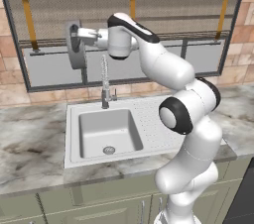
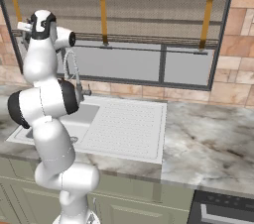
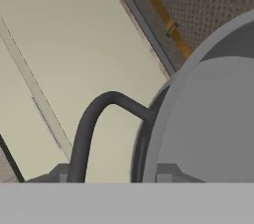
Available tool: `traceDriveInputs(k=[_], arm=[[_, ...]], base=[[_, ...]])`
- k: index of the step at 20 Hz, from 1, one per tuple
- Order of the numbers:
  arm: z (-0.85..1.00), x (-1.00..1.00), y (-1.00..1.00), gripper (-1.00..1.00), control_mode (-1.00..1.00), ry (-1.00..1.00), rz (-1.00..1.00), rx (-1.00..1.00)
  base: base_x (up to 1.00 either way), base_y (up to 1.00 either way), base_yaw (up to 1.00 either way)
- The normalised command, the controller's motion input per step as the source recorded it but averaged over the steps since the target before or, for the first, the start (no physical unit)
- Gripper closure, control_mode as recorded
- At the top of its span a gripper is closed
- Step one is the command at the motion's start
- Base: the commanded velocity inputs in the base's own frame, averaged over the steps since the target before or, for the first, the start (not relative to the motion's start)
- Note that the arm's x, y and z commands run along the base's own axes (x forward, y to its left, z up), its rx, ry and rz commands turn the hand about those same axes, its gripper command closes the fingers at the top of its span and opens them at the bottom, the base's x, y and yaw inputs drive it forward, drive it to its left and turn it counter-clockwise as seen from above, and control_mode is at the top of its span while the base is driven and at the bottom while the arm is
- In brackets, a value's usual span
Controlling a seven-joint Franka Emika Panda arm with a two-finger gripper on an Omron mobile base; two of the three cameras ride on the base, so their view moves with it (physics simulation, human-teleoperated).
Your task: Dump the avocado from the pot into the sink. Then turn on the water and wash the avocado. Then turn off the water and put the avocado back in the pot.
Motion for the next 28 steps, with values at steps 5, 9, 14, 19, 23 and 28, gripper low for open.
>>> traceDriveInputs(k=[5,9,14,19,23,28], arm=[[0.0,0.0,-0.28,1.0,-1.0,0.0,0.03,0.04],[0.0,0.0,-0.29,1.0,-1.0,0.0,0.04,0.07],[0.0,0.0,-0.31,1.0,-1.0,0.0,0.06,0.09],[0.0,0.0,-0.26,1.0,-1.0,0.0,0.07,0.11],[0.07,-0.01,-0.2,1.0,-1.0,0.0,0.07,0.13],[0.11,0.0,-0.19,1.0,-1.0,0.0,0.06,0.11]], base=[[0.0,0.0,0.0],[0.0,0.0,0.0],[0.0,0.0,0.0],[0.0,0.0,0.0],[0.0,0.0,0.0],[0.0,0.0,0.0]])
